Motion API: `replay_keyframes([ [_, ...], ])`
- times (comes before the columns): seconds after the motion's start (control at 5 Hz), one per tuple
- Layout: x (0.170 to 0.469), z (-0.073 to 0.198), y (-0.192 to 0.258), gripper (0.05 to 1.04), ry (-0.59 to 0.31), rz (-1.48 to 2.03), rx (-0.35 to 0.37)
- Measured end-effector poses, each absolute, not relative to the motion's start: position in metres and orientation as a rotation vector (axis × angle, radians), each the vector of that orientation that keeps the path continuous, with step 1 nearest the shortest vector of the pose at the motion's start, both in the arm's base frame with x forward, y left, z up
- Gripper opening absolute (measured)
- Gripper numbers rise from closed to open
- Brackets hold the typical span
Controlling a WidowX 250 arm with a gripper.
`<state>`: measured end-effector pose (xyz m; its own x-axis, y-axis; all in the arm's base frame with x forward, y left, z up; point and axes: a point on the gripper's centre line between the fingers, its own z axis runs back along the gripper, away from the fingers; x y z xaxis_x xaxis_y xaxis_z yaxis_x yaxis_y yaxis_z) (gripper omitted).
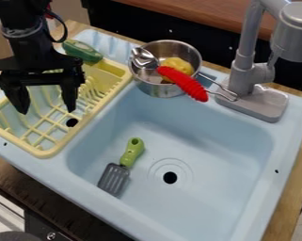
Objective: Move the pot to the right side of the sink
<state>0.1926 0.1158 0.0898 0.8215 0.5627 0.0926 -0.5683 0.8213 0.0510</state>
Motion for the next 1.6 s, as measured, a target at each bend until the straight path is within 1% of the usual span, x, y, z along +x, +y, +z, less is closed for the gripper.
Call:
replay_keyframes([
  [0.2,0.189,0.084,0.112,0.998,-0.045,0.611,0.067],
  [0.4,0.192,0.085,0.097,0.998,-0.014,0.666,0.037],
  [0.6,0.201,0.097,0.088,0.998,-0.009,0.713,0.007],
  [0.8,0.214,0.110,0.081,0.998,-0.023,0.778,-0.045],
  [1.2,0.243,0.114,0.064,0.998,-0.143,1.016,-0.125],
  [1.4,0.251,0.110,0.058,0.998,-0.158,1.136,-0.159],
  [1.6,0.257,0.103,0.052,0.998,-0.158,1.210,-0.153],
])
